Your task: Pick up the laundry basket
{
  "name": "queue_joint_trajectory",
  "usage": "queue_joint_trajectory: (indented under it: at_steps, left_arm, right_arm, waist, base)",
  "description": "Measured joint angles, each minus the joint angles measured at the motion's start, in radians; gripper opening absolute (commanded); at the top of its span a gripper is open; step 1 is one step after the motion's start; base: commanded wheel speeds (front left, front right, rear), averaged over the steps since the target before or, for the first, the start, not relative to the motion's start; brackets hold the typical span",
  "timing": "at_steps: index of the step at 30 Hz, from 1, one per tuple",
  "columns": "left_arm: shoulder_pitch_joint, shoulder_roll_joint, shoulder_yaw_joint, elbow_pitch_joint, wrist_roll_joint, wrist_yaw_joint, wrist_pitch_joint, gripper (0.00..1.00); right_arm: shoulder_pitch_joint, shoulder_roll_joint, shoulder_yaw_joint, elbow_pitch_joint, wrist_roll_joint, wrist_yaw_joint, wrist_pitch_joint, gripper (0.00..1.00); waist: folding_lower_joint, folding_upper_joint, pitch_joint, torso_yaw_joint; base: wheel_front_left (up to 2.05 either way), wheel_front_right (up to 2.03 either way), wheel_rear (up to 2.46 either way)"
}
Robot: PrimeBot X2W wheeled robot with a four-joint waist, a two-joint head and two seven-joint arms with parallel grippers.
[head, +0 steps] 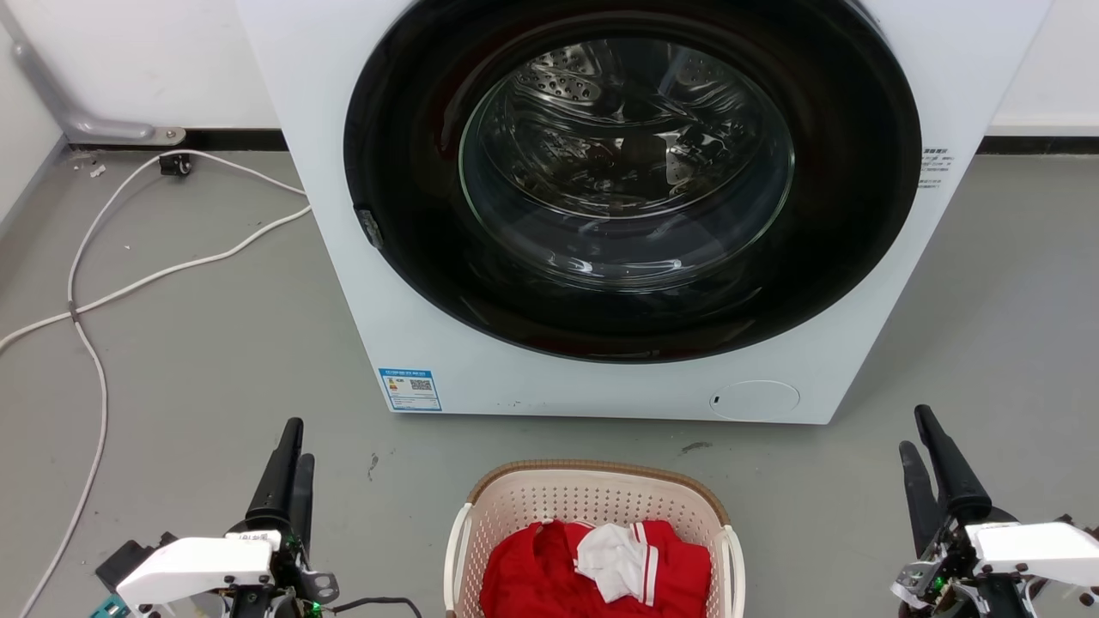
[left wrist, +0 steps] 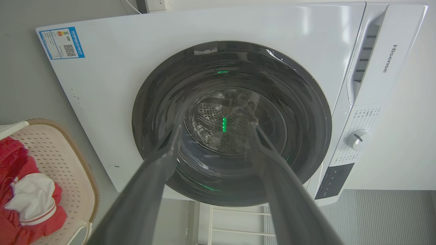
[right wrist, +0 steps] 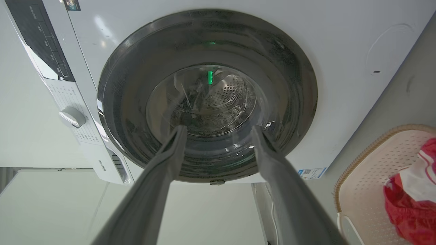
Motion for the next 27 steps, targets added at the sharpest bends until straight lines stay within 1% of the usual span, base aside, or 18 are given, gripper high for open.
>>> queue_joint_trajectory:
  at_steps: [2, 3, 4, 9, 17, 27]
  left_arm:
    - [0.0, 0.0, 0.003, -0.005, 0.035, 0.0, -0.008, 1.0]
    - [0.001, 0.0, 0.007, -0.013, 0.066, 0.001, -0.017, 1.0]
    - [0.001, 0.0, 0.007, -0.013, 0.066, 0.001, -0.017, 1.0]
    - [0.004, 0.0, 0.011, -0.043, 0.158, 0.019, -0.04, 1.0]
    - [0.022, 0.0, -0.007, -0.101, 0.336, 0.072, -0.073, 1.0]
    - [0.037, 0.0, -0.042, -0.144, 0.532, 0.134, -0.111, 1.0]
  right_arm:
    - [0.0, 0.0, 0.0, -0.003, -0.048, 0.0, -0.01, 1.0]
    - [0.002, 0.0, 0.002, -0.011, -0.092, 0.0, -0.018, 1.0]
    - [0.002, 0.0, 0.002, -0.011, -0.092, 0.0, -0.018, 1.0]
    - [0.015, 0.0, 0.003, -0.041, -0.212, 0.0, -0.042, 1.0]
    - [0.028, 0.0, 0.006, -0.1, -0.392, 0.0, -0.075, 1.0]
    - [0.053, 0.001, 0.029, -0.161, -0.622, 0.0, -0.113, 1.0]
  waist:
    - [0.0, 0.0, 0.0, 0.0]
    - [0.0, 0.0, 0.001, 0.0]
    - [0.0, 0.0, 0.001, 0.0]
    - [0.0, 0.0, 0.003, 0.0]
    - [0.0, 0.0, 0.006, -0.001]
    - [0.0, 0.0, 0.01, -0.002]
  base:
    - [0.0, 0.0, 0.0]
    - [0.0, 0.0, 0.0]
    - [0.0, 0.0, 0.0]
    - [0.0, 0.0, 0.0]
    - [0.0, 0.0, 0.0]
    - [0.0, 0.0, 0.0]
